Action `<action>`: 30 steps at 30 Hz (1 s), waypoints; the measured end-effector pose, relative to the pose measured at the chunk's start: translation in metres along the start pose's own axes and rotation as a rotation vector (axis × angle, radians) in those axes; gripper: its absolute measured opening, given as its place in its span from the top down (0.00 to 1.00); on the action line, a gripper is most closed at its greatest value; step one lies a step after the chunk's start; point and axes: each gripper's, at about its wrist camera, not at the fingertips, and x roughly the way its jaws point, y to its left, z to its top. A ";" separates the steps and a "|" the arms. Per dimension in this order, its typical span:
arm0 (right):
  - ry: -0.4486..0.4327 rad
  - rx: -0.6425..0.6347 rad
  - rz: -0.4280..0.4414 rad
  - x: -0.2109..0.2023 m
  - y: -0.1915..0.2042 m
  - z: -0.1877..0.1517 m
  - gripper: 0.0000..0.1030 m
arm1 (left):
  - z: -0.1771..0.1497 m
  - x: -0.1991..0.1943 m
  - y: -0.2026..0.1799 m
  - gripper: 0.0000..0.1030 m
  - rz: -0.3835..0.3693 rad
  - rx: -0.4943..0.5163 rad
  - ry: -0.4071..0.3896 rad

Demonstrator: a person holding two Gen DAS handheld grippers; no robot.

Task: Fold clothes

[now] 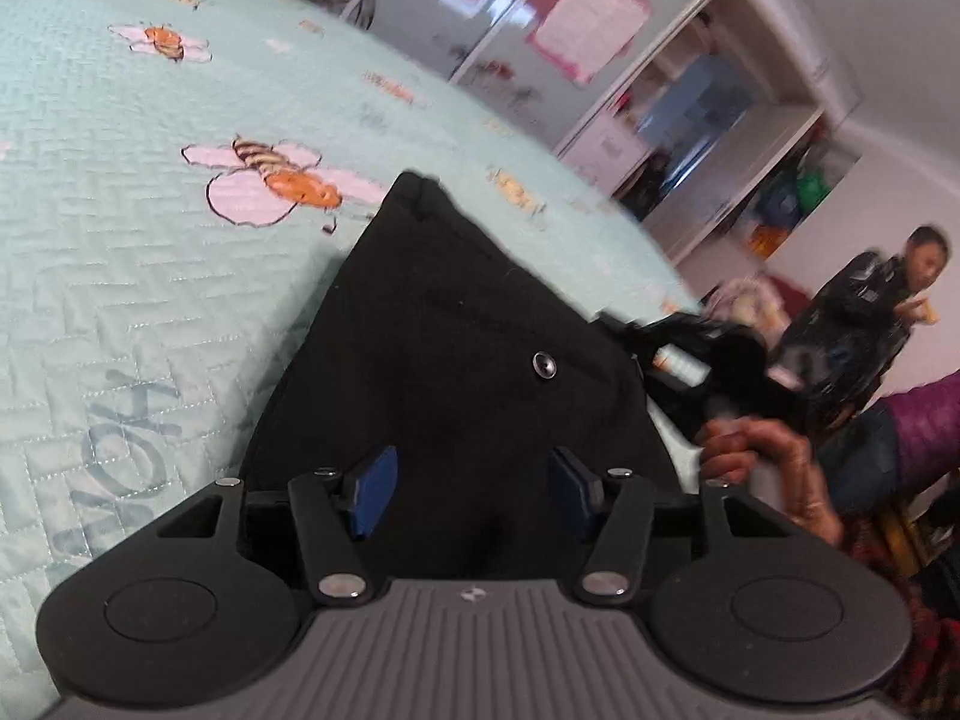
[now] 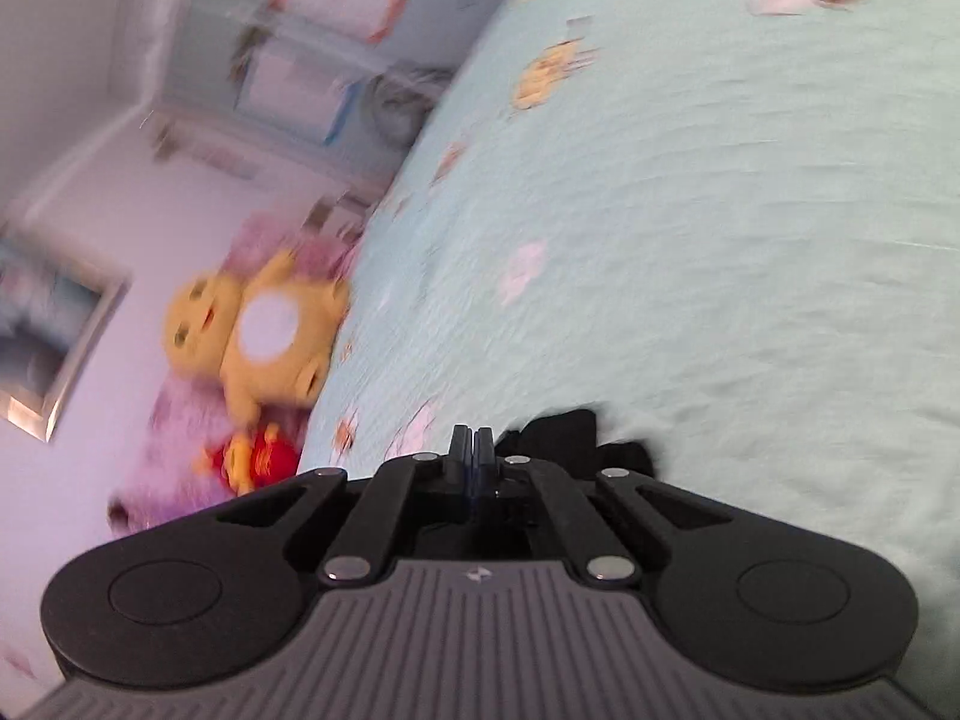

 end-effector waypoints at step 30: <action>0.038 0.111 -0.066 0.049 -0.031 0.005 1.00 | 0.128 0.167 0.015 0.90 -0.031 0.114 0.010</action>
